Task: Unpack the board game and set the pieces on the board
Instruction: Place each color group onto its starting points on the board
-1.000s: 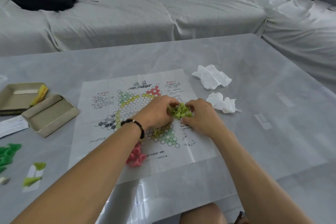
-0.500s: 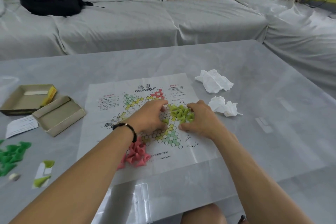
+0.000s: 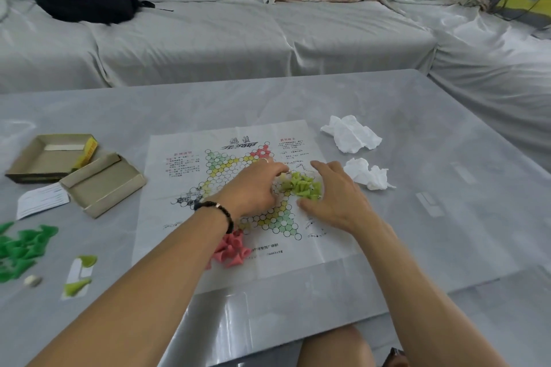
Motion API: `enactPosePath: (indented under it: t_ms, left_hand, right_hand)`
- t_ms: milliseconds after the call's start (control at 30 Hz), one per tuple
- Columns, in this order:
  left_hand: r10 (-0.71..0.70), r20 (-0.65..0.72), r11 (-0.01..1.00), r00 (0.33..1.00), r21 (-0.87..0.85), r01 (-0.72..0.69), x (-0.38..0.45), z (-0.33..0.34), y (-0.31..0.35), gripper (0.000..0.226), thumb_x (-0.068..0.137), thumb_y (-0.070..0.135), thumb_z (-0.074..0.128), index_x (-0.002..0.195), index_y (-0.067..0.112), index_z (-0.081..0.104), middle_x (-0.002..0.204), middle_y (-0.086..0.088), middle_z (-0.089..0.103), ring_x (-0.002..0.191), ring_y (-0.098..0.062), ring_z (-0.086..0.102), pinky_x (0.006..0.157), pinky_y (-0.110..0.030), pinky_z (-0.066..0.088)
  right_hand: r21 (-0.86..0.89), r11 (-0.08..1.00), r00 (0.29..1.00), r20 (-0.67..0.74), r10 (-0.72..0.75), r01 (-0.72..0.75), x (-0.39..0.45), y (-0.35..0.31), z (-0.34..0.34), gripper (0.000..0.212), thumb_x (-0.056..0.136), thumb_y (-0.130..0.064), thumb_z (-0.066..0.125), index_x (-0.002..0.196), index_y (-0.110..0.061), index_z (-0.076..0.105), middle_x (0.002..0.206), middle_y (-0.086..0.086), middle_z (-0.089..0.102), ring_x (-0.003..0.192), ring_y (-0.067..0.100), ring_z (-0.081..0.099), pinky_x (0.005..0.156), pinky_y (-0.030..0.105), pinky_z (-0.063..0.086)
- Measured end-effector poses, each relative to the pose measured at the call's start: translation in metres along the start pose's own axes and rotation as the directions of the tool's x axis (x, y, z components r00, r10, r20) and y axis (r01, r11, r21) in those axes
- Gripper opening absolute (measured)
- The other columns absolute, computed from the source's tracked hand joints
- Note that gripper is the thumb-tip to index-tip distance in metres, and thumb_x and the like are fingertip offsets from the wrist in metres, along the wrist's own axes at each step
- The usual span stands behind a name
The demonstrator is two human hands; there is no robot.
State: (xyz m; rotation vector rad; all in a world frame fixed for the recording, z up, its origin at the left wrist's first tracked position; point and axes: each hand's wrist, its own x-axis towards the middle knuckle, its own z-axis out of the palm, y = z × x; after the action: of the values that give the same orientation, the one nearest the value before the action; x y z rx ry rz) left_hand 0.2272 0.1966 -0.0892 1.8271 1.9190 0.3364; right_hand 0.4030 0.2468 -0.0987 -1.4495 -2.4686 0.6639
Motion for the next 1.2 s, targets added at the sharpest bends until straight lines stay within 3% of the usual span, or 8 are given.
enactPosePath:
  t_ms: [167,367,500,667,767,900,1067,1200]
  left_hand:
    - [0.044,-0.200,0.994,0.979,0.105,-0.024,-0.058,-0.003,-0.022,0.050,0.094,0.035,0.054,0.141,0.025,0.040,0.143,0.003,0.037,0.132,-0.016,0.035,0.105,-0.038,0.039]
    - [0.116,-0.394,0.962,0.912,0.273,-0.004,-0.142,-0.006,-0.069,0.050,0.091,0.041,0.043,0.130,0.012,0.055,0.133,-0.012,0.056,0.132,-0.032,0.043,0.105,-0.047,0.038]
    - [0.018,-0.453,0.955,0.892,0.271,0.118,-0.198,-0.003,-0.106,0.055,0.091,0.043,0.036,0.131,0.010,0.054,0.134,-0.012,0.055,0.132,-0.033,0.043,0.105,-0.054,0.038]
    - [-0.165,-0.478,0.969,0.863,0.085,0.233,-0.263,-0.001,-0.155,0.069,0.085,0.033,0.059,0.146,0.014,0.033,0.151,-0.006,0.035,0.143,-0.024,0.022,0.115,-0.037,0.017]
    - [-0.222,-0.481,0.955,0.848,0.067,0.288,-0.284,-0.002,-0.168,0.075,0.081,0.040,0.063,0.146,0.015,0.035,0.146,-0.005,0.039,0.136,-0.024,0.032,0.109,-0.038,0.028]
    - [-0.222,-0.458,0.935,0.861,0.150,0.321,-0.279,0.000,-0.172,0.053,0.087,0.046,0.060,0.132,0.020,0.053,0.122,-0.003,0.056,0.115,-0.025,0.049,0.093,-0.040,0.039]
    - [-0.172,-0.504,0.957,0.846,0.120,0.266,-0.270,0.004,-0.184,0.023,0.090,0.036,0.060,0.107,0.024,0.070,0.097,0.002,0.063,0.090,-0.022,0.054,0.074,-0.038,0.046]
    - [-0.211,-0.509,0.965,0.835,0.029,0.261,-0.268,0.001,-0.183,0.020,0.089,0.025,0.060,0.106,0.018,0.068,0.096,0.000,0.062,0.093,-0.021,0.054,0.075,-0.034,0.047]
  right_hand:
    - [-0.224,0.961,0.975,-0.113,-0.189,0.161,-0.028,-0.037,0.012,0.063,0.084,-0.043,0.055,0.141,-0.020,0.039,0.143,0.000,0.037,0.126,0.022,0.039,0.097,0.036,0.039]
    - [-0.299,0.894,0.920,-0.104,-0.378,0.334,-0.059,-0.107,0.046,0.055,0.081,-0.036,0.057,0.130,-0.011,0.053,0.140,0.011,0.048,0.125,0.032,0.045,0.094,0.046,0.045]
    - [-0.306,0.860,0.888,-0.082,-0.452,0.409,-0.074,-0.157,0.074,0.054,0.086,-0.039,0.042,0.133,-0.012,0.050,0.144,0.010,0.045,0.131,0.031,0.042,0.098,0.045,0.043]
    - [-0.255,0.817,0.847,0.010,-0.532,0.517,-0.094,-0.208,0.109,0.053,0.085,-0.031,0.059,0.132,-0.007,0.051,0.141,0.013,0.046,0.132,0.033,0.040,0.100,0.045,0.039]
    - [-0.247,0.792,0.829,0.127,-0.544,0.558,-0.097,-0.230,0.125,0.057,0.086,-0.028,0.058,0.138,-0.008,0.045,0.144,0.011,0.041,0.130,0.031,0.038,0.100,0.043,0.036]
    - [-0.295,0.759,0.813,0.251,-0.525,0.581,-0.080,-0.251,0.143,0.060,0.086,-0.016,0.054,0.143,-0.016,0.036,0.148,0.006,0.034,0.127,0.029,0.037,0.099,0.041,0.037]
    - [-0.285,0.739,0.788,0.314,-0.530,0.610,-0.057,-0.262,0.162,0.028,0.089,-0.008,0.051,0.114,-0.017,0.061,0.129,0.005,0.051,0.113,0.029,0.044,0.085,0.036,0.040]
    - [-0.258,0.776,0.815,0.256,-0.519,0.576,-0.050,-0.260,0.167,0.026,0.085,0.001,0.053,0.105,-0.007,0.068,0.109,0.011,0.057,0.105,0.030,0.050,0.081,0.035,0.042]
